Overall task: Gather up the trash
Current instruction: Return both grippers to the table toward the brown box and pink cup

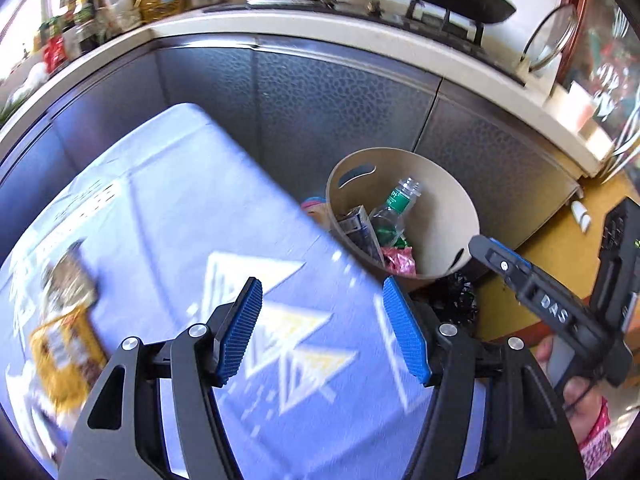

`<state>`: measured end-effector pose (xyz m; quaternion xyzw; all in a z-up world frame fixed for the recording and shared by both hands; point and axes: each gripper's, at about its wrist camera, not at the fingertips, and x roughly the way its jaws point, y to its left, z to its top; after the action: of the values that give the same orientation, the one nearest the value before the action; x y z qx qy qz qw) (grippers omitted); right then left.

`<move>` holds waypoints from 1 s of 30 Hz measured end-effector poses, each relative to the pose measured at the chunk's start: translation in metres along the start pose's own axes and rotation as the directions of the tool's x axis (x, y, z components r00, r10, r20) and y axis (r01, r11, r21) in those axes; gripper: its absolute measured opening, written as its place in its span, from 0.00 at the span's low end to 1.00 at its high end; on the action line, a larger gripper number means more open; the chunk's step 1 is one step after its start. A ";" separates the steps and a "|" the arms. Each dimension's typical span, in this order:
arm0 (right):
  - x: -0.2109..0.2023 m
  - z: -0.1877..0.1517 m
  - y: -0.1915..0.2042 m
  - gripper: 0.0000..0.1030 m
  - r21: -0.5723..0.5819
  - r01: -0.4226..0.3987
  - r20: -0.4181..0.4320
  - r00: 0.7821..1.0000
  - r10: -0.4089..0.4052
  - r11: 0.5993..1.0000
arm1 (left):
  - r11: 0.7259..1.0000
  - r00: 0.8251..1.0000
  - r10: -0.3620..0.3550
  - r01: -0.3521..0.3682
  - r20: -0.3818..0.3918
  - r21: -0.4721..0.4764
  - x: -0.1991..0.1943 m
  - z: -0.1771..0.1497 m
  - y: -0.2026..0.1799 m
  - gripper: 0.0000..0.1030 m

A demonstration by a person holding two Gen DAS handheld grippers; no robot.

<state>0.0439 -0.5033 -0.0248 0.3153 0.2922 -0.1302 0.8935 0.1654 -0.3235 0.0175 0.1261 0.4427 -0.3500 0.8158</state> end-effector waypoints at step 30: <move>-0.032 -0.162 0.225 0.43 -0.343 -0.329 -0.262 0.933 0.247 0.880 | 0.876 0.948 0.314 -0.271 0.045 -0.399 -0.204 -0.275 0.258 0.72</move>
<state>0.0405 -0.2258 0.0020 0.1875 0.3542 0.0981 0.9109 0.0930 0.0981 -0.0027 0.0087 0.4341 -0.1342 0.8908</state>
